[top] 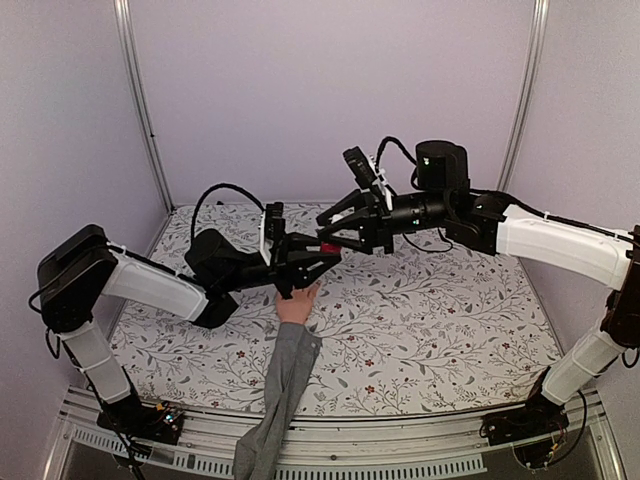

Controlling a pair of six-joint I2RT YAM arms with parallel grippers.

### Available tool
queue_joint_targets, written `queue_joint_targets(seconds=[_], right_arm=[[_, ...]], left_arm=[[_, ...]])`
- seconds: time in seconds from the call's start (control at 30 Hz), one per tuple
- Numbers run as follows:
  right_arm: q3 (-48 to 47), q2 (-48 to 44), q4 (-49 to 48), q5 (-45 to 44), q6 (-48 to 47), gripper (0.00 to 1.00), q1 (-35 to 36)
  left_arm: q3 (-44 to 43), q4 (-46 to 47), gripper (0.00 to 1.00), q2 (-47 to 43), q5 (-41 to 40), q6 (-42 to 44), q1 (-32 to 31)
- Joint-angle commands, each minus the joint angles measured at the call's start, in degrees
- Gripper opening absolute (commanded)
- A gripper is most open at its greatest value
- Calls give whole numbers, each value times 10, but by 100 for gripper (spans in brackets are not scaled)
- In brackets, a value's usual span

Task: Paint the nails
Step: Unscrew the nail polish bottle.

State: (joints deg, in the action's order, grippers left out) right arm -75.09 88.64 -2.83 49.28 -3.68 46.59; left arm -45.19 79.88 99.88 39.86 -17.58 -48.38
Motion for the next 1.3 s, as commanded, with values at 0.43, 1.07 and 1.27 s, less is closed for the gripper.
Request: queue_joint_targets(seconds=[0.43, 1.07, 1.27], right_arm=[[21, -23, -38, -240, 119, 56, 0], [26, -20, -39, -283, 153, 39, 0], [26, -16, -43, -273, 157, 17, 0]], left_arm=[[29, -114, 0, -68, -335, 171, -39], [-38, -182, 0, -23, -561, 332, -119], [-39, -185, 0, -21, -579, 342, -123]])
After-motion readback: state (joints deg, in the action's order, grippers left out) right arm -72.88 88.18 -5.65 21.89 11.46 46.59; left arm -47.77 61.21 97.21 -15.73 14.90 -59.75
